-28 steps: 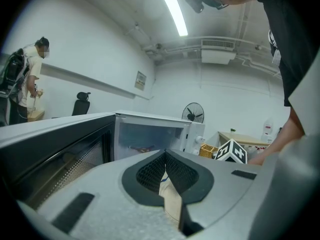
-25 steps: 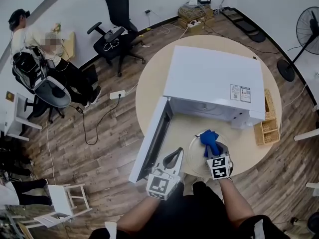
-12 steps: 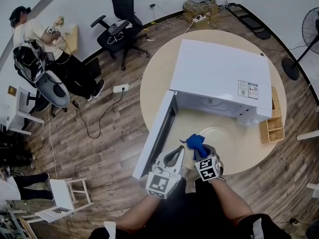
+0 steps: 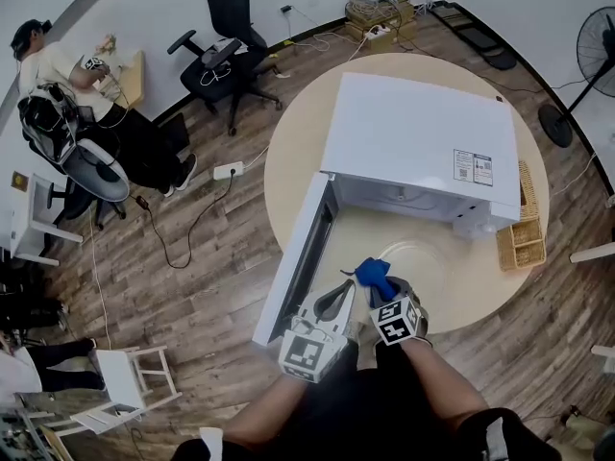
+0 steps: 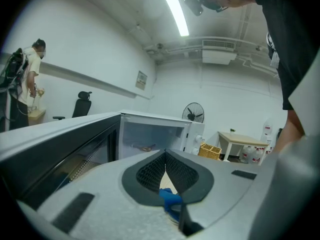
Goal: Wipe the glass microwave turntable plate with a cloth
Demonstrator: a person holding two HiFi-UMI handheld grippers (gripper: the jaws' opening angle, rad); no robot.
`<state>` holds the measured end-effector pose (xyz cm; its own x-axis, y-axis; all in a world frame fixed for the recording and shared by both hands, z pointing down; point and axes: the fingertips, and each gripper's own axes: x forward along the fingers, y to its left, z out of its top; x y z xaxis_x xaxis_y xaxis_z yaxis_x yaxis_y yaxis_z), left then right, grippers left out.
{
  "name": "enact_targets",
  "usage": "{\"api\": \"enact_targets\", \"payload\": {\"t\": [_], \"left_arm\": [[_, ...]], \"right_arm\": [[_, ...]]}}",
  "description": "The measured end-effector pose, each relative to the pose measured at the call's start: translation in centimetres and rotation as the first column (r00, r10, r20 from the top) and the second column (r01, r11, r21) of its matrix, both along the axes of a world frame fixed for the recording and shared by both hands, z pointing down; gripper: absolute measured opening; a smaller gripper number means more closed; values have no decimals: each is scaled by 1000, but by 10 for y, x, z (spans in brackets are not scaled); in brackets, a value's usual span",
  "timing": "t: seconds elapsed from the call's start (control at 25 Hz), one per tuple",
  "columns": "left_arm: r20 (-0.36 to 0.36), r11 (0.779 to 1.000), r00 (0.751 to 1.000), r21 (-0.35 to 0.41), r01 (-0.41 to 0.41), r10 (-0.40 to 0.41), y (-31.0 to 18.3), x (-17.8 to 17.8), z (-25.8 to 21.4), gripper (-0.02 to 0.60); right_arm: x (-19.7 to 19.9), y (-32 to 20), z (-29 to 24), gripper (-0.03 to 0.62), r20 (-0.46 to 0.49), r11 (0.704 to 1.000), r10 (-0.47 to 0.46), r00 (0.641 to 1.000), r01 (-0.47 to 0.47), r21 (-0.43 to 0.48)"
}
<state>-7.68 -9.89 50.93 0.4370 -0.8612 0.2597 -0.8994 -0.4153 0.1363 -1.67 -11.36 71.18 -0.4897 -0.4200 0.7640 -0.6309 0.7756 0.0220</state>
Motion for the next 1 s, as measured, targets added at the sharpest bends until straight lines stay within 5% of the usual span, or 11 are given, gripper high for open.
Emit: {"api": "enact_targets", "payload": {"t": [1.0], "left_arm": [[9, 994, 994, -6, -110, 110, -33, 47, 6, 6]], "right_arm": [[126, -26, 3, 77, -90, 965, 261, 961, -260, 29]]}}
